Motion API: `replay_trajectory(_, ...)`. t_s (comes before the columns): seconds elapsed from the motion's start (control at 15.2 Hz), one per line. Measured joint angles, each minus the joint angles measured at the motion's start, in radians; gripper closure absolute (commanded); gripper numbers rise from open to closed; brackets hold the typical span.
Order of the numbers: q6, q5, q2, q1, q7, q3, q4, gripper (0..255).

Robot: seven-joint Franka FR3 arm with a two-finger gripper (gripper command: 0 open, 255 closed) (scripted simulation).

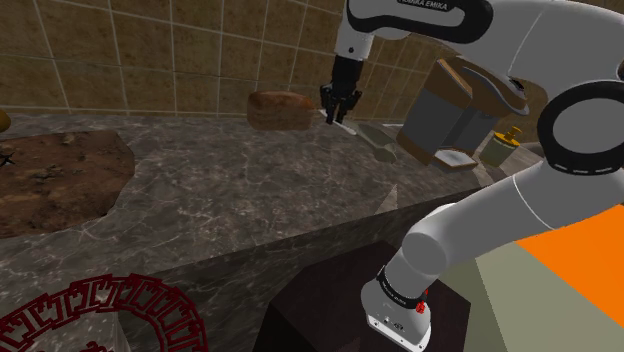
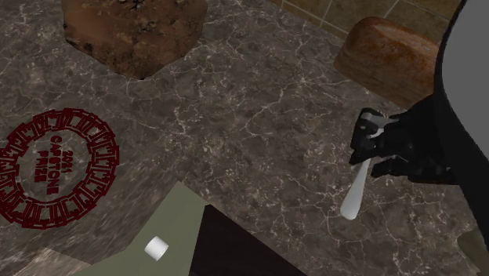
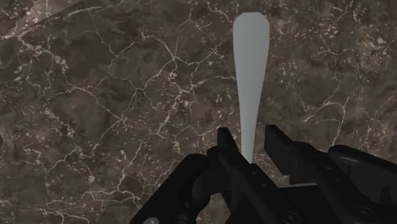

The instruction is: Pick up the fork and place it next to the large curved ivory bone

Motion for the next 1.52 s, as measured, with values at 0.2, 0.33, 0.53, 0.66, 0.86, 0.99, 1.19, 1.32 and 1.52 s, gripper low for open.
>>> replay_trajectory(0.2,-0.006,-0.023,-0.061,-0.021,-0.058,-0.041,-0.057,255)
replay_trajectory(0.33,-0.005,-0.045,-0.088,-0.038,-0.105,-0.075,-0.085,255)
replay_trajectory(0.53,-0.013,-0.081,-0.126,-0.065,-0.172,-0.125,-0.116,255)
replay_trajectory(0.66,-0.026,-0.105,-0.148,-0.082,-0.216,-0.158,-0.123,255)
replay_trajectory(0.86,-0.027,-0.148,-0.164,-0.111,-0.293,-0.218,-0.135,255)
replay_trajectory(0.99,-0.033,-0.174,-0.171,-0.128,-0.339,-0.252,-0.133,255)
replay_trajectory(1.19,-0.027,-0.213,-0.168,-0.152,-0.409,-0.308,-0.129,255)
replay_trajectory(1.32,-0.029,-0.24,-0.157,-0.168,-0.464,-0.351,-0.11,255)
replay_trajectory(1.52,-0.027,-0.276,-0.146,-0.19,-0.538,-0.41,-0.09,255)
